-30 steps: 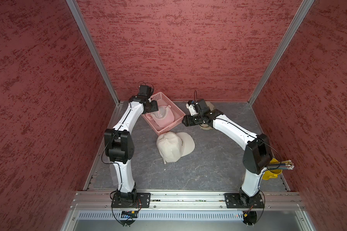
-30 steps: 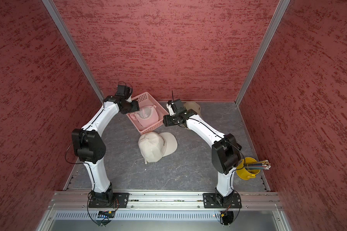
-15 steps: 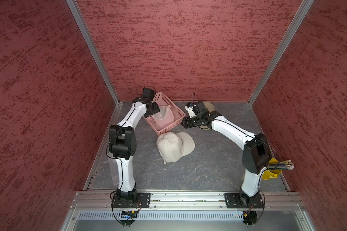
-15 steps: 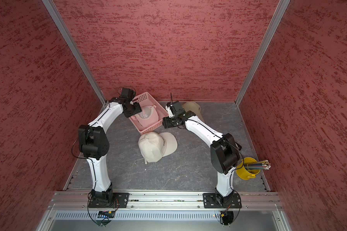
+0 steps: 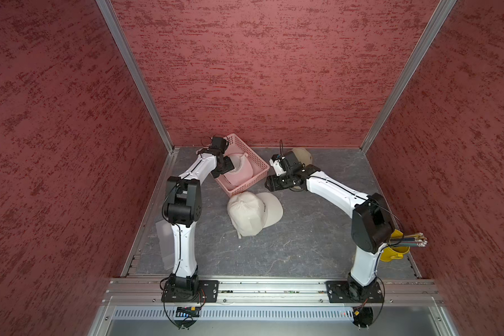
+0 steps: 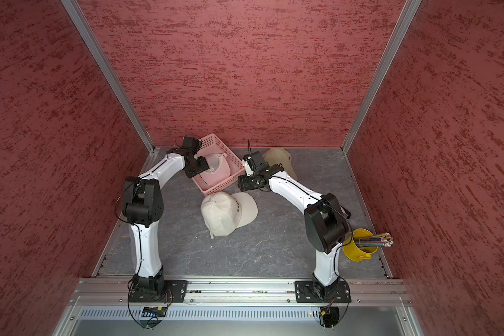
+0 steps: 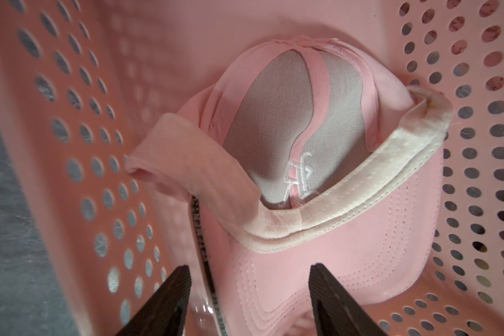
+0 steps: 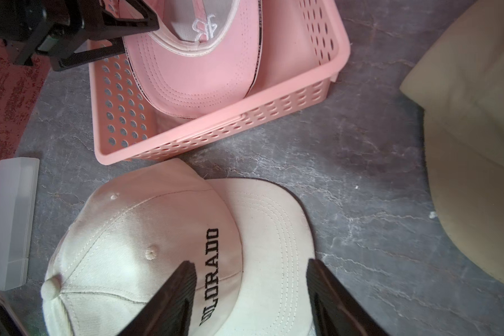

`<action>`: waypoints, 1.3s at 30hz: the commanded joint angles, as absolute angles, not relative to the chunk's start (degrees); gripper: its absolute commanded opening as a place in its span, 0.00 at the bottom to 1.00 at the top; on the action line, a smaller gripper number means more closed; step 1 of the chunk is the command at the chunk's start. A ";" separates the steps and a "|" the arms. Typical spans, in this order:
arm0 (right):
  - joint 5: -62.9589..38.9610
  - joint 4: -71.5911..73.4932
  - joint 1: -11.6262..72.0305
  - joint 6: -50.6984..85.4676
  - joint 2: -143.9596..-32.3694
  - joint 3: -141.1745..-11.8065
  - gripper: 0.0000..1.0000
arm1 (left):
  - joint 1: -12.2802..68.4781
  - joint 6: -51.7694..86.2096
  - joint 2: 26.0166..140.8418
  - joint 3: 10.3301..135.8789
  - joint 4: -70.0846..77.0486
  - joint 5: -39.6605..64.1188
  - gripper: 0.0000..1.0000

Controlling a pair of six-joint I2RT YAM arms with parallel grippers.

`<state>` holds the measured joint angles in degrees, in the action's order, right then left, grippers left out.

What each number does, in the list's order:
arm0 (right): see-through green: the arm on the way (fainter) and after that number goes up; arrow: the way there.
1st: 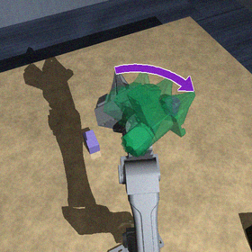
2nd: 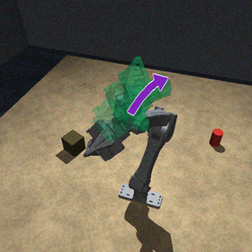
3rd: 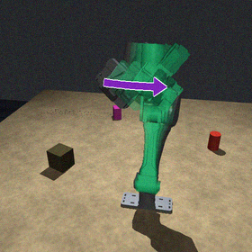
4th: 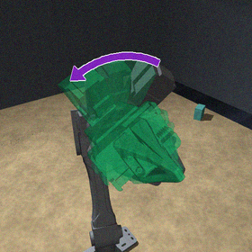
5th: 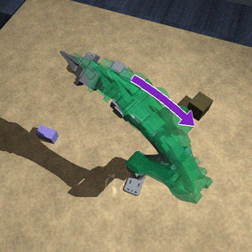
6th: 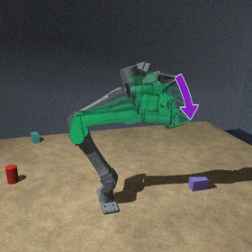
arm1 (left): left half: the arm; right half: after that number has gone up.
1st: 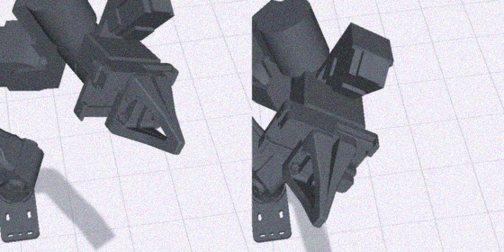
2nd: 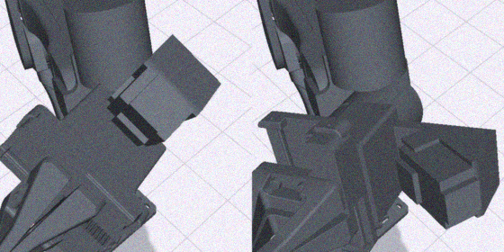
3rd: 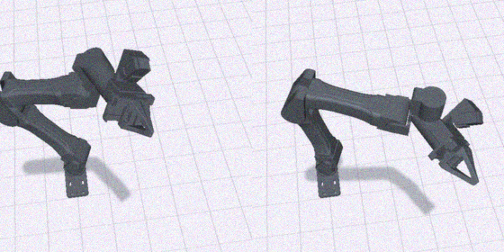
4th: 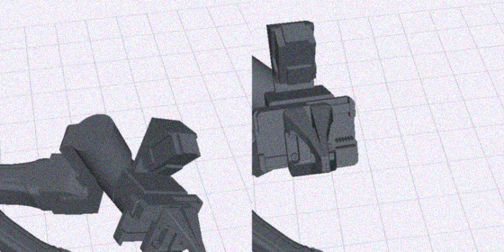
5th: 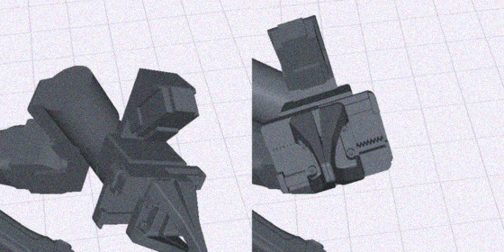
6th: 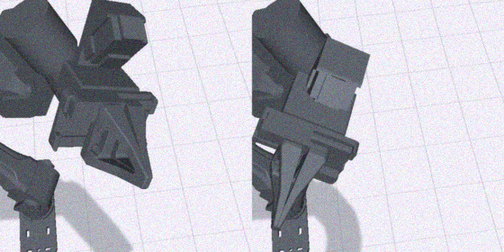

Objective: Turn the baseball cap inside out
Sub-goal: Pick up the baseball cap from the basket.

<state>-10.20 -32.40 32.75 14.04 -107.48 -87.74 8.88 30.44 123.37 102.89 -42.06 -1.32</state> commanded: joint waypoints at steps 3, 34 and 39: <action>-9.59 -31.94 32.76 14.40 -103.77 -85.62 0.65 | 9.23 31.20 126.03 102.45 -38.19 -0.98 0.56; 2.09 -28.38 41.25 -9.33 -78.51 -76.52 0.65 | 8.86 30.80 92.38 91.94 -41.71 25.08 0.00; 5.40 -16.89 49.47 -19.36 -79.06 -72.46 0.65 | 9.87 38.95 92.15 89.31 -39.55 29.22 0.00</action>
<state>0.56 -24.82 46.85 -9.91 -76.36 -76.09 9.34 32.75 92.03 90.21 -40.23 24.29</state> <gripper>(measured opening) 0.650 0.092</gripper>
